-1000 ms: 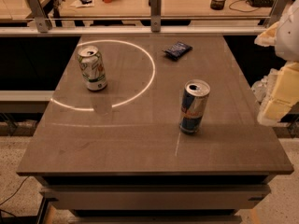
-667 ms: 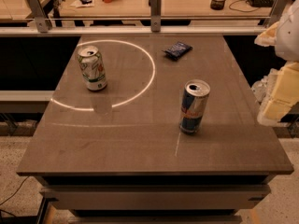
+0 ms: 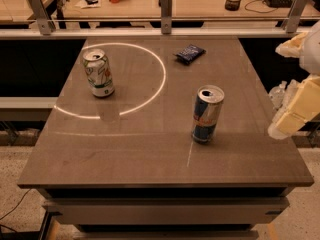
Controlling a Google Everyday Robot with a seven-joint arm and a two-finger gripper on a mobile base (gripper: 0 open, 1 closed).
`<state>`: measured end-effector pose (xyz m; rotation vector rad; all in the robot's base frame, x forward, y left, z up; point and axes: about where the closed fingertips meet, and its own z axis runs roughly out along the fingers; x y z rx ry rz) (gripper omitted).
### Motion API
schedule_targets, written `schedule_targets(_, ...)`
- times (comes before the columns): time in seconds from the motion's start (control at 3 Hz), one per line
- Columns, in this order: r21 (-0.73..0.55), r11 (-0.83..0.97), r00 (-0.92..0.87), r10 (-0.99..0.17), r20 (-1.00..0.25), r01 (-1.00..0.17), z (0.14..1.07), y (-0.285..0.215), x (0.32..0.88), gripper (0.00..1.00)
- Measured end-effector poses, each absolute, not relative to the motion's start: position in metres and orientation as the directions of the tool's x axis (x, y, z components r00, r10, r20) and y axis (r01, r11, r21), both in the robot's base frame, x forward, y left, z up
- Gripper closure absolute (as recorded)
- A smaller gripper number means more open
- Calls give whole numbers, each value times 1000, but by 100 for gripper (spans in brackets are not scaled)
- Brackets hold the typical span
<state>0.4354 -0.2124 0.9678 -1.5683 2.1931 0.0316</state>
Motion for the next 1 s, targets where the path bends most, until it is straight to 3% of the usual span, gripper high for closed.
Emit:
schedule_targets(0.33, -180, 401, -266, -821, -505, -898, 958, -198, 432, 0)
schedule_targets(1.0, -120, 406, -238, -723, -648, -906, 945, -164, 434, 0)
